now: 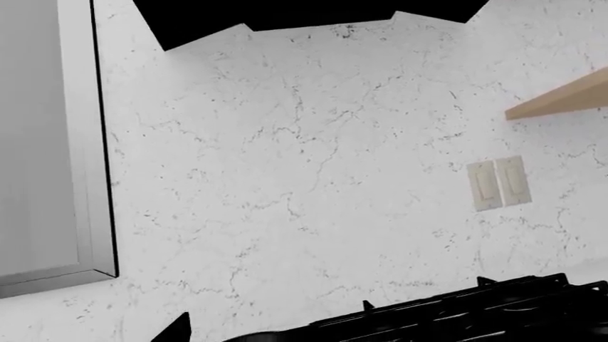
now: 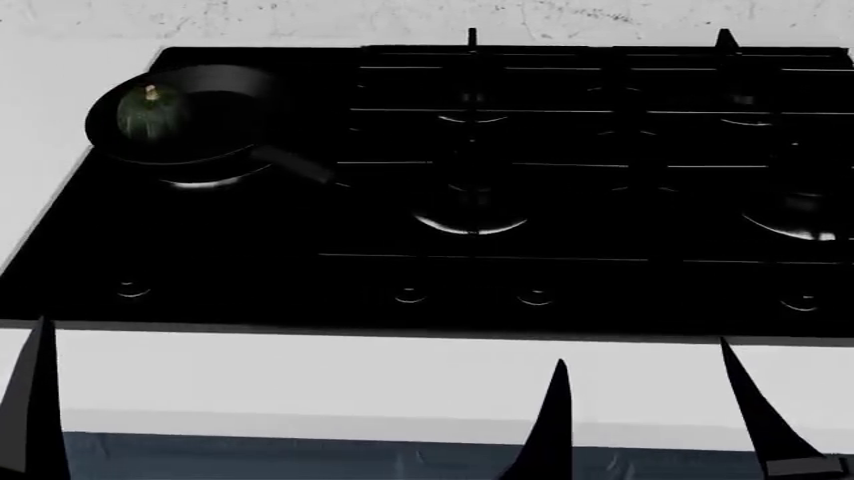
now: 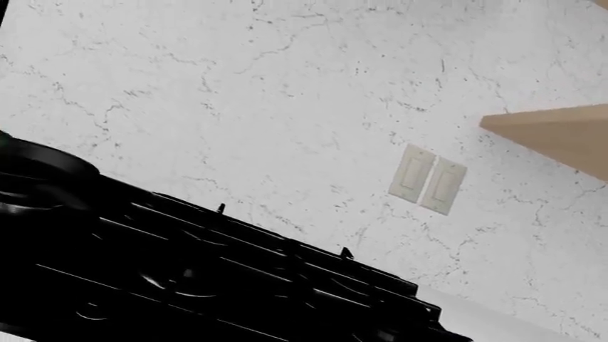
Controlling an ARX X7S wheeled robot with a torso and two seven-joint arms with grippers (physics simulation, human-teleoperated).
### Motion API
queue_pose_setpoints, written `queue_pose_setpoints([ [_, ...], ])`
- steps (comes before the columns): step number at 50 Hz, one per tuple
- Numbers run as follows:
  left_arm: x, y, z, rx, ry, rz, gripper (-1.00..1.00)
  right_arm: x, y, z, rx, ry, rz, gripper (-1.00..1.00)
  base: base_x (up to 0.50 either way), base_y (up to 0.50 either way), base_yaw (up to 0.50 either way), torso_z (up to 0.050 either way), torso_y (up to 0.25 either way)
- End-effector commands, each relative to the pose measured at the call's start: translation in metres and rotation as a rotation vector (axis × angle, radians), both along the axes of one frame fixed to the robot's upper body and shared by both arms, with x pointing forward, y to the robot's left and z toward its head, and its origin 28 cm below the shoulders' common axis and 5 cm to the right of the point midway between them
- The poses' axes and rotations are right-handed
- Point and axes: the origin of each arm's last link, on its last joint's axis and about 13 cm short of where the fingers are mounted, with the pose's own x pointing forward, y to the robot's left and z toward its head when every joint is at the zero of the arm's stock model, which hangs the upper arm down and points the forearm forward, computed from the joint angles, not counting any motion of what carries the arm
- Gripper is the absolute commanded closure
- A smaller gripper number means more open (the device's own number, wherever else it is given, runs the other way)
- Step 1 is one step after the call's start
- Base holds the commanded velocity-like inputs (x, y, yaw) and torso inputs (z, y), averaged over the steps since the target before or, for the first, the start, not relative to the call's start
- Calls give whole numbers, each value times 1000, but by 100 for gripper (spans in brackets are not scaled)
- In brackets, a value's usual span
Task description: Pick up the pan and dump the vegetables in it onto the plate. Then return the pan to the stove.
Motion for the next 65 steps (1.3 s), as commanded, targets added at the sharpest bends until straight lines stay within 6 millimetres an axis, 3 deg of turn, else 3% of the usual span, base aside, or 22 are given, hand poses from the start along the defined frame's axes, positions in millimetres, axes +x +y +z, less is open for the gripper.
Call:
queue_pose_setpoints([
  [1,0,1,-4,-11,7,0,-100,5,4,-3,3,15,24,-100,0,500,0,50,115],
  [9,-1,1,-1,-3,0,1,-100,4,0,1,33,21,15,-100,0,437,0,50,114],
  [17,3,6,26,18,-38,-27,-100,9,-2,41,-59,-12,30,-100,0,0,0,50,115],
  [22,4,9,37,17,-54,-14,-100,13,-3,57,-130,-24,25,-100,0,0,0,50,113],
  [32,3,8,40,18,-79,-13,-100,8,4,81,-194,-90,46,-100,478,0,0,50,114],
  [52,-1,6,34,18,-73,-23,-100,24,5,85,-201,-79,83,-100,500,0,0,50,114],
  [57,-1,4,30,42,-67,4,-100,46,-3,90,-76,12,212,-100,220,47,0,20,41],
  [65,-2,2,28,1,-47,-9,-100,68,9,112,16,202,496,-100,0,0,0,0,0],
])
